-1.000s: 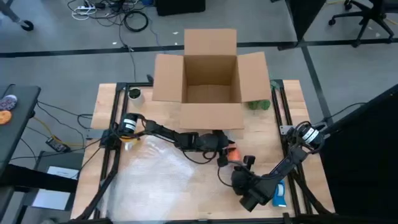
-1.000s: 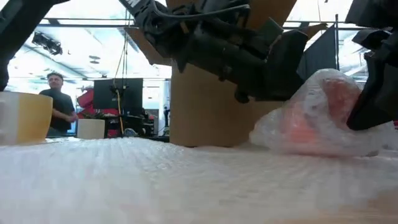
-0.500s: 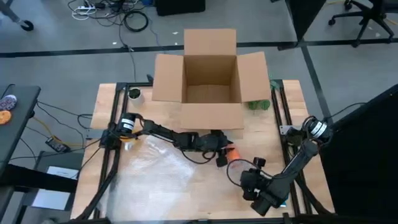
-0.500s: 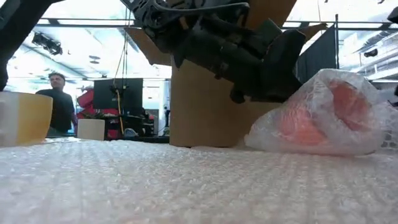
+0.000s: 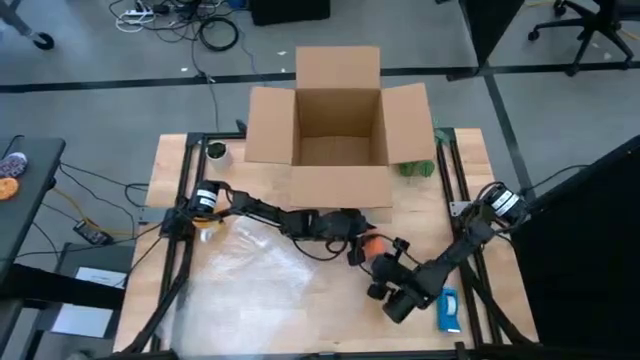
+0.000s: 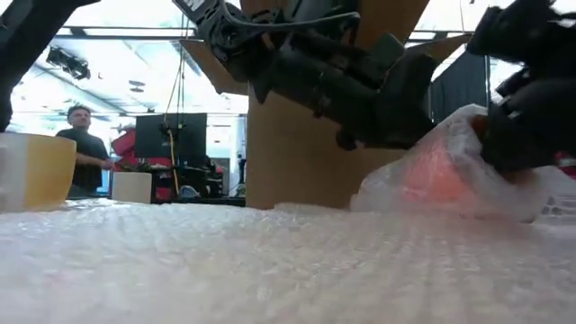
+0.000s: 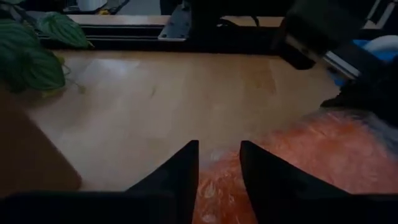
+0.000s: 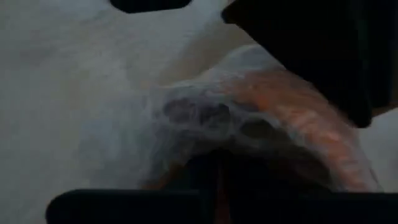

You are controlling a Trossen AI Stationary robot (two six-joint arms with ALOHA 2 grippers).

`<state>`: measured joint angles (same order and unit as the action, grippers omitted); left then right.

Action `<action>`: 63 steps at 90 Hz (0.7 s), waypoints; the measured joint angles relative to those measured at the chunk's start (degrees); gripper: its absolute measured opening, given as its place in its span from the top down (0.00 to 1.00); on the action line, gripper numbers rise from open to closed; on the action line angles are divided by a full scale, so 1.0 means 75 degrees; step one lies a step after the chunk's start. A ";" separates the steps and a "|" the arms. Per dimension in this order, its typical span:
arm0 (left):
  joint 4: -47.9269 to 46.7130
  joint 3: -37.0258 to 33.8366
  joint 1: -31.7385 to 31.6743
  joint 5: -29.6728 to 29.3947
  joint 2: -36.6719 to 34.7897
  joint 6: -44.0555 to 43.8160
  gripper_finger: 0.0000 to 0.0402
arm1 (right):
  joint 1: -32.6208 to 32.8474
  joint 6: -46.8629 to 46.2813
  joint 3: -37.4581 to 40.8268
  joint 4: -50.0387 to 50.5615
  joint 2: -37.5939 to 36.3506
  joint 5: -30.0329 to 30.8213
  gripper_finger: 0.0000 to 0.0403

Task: Wrap mug
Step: Wrap the orange mug with the bubble wrap

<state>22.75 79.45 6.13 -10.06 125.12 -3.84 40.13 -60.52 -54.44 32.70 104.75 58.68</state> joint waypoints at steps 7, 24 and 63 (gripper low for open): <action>0.0010 -0.0008 -0.0046 0.0108 -0.0003 0.0420 0.77 | -0.0170 0.0005 0.0015 0.0022 0.0009 0.0324 1.00; -0.0243 0.0007 -0.0135 0.0172 -0.0006 0.0931 0.83 | -0.0273 -0.0049 0.0012 0.0014 0.0015 0.0125 1.00; -0.0173 0.0013 -0.0321 0.1081 -0.0003 0.1433 0.97 | 0.1029 -0.2182 -0.1264 0.2502 -0.0015 -0.0759 1.00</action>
<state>21.45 79.55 3.73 -1.95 125.10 6.91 47.85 -76.89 -63.92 51.46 104.64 52.99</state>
